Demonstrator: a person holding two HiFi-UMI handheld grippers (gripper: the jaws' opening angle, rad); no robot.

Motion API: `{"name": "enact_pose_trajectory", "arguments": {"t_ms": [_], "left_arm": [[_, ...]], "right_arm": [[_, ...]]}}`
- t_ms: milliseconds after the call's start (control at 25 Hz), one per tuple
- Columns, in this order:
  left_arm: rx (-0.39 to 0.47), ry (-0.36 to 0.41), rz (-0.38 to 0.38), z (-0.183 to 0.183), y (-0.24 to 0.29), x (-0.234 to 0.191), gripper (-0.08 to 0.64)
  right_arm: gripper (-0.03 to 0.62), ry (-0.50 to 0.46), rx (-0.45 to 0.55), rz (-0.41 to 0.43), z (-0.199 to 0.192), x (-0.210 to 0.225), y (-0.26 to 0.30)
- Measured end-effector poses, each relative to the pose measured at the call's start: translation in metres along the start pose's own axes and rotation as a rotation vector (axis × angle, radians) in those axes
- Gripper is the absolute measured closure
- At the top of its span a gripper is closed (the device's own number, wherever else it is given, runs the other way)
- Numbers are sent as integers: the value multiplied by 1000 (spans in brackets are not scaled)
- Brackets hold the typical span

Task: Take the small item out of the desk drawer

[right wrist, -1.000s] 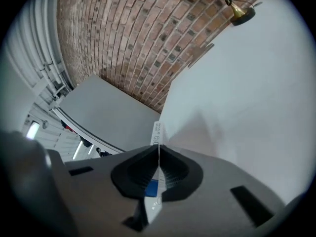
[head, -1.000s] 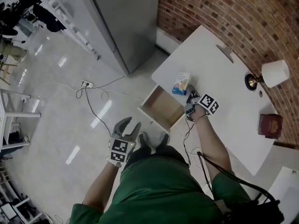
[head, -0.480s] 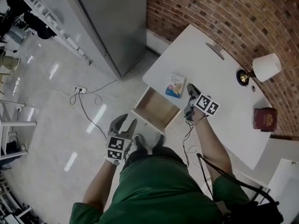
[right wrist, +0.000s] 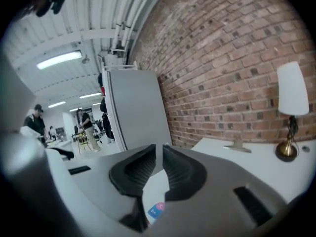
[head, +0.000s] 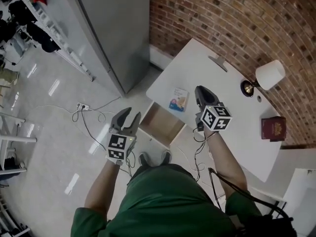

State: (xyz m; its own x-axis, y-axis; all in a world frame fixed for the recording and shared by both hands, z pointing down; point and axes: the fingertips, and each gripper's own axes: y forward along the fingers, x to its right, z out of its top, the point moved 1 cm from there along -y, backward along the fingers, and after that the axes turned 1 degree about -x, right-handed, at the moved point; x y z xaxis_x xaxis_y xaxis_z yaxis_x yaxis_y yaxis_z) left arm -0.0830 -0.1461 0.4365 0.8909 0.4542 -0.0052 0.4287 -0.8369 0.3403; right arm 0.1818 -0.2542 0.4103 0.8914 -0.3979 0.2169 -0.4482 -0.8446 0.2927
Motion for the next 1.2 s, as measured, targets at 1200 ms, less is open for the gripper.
{"name": "enact_pose_trajectory", "arguments": {"t_ms": [1200], "left_arm": [[510, 107, 65, 257, -58, 30, 541]], "right_arm": [[589, -503, 494, 33, 187, -125, -131]]}}
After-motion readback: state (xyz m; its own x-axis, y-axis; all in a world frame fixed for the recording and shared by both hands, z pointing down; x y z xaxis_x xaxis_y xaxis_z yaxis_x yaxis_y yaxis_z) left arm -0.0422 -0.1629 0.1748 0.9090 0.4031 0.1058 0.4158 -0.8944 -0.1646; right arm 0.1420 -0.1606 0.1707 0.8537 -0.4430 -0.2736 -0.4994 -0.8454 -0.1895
